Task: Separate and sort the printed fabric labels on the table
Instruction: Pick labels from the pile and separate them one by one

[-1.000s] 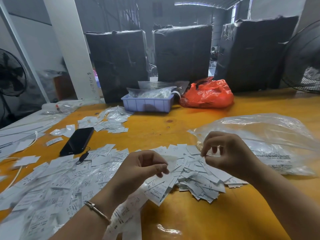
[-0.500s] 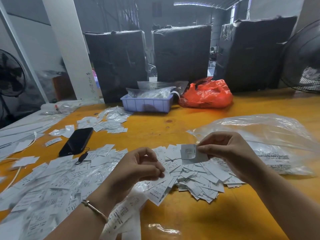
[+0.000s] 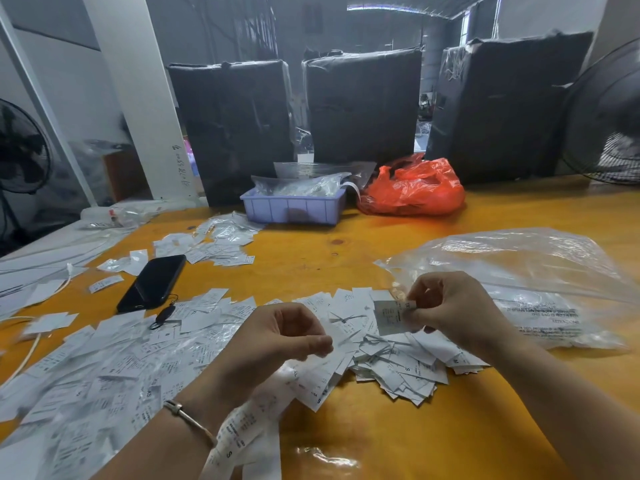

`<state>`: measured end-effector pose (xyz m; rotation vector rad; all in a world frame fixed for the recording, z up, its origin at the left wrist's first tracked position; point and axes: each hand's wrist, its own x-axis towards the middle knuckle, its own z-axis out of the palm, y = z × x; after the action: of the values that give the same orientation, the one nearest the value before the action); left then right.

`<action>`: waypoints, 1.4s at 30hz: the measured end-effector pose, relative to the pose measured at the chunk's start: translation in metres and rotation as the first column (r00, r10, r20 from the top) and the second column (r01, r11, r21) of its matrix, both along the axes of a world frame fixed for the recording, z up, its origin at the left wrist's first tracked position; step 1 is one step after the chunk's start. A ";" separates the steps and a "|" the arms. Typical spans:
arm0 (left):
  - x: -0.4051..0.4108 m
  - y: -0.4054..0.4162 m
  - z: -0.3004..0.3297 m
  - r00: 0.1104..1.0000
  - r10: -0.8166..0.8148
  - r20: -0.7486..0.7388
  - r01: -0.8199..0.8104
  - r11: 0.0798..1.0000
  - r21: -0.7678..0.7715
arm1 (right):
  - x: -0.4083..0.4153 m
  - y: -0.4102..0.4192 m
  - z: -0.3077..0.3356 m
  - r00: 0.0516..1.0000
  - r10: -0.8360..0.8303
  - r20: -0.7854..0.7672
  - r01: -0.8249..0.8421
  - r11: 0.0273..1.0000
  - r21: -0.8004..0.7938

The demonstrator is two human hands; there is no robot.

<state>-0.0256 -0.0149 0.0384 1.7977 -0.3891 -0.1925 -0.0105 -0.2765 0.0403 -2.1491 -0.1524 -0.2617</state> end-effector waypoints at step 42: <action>0.004 -0.001 -0.003 0.997 0.062 0.053 -0.053 0.984 -0.170 | -0.023 0.032 0.002 0.920 0.384 -0.080 -0.365 0.913 0.185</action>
<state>-0.0218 -0.0157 0.0353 1.6479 -0.3830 -0.0645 -0.0333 -0.2441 0.0422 -1.9150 -0.4558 0.0714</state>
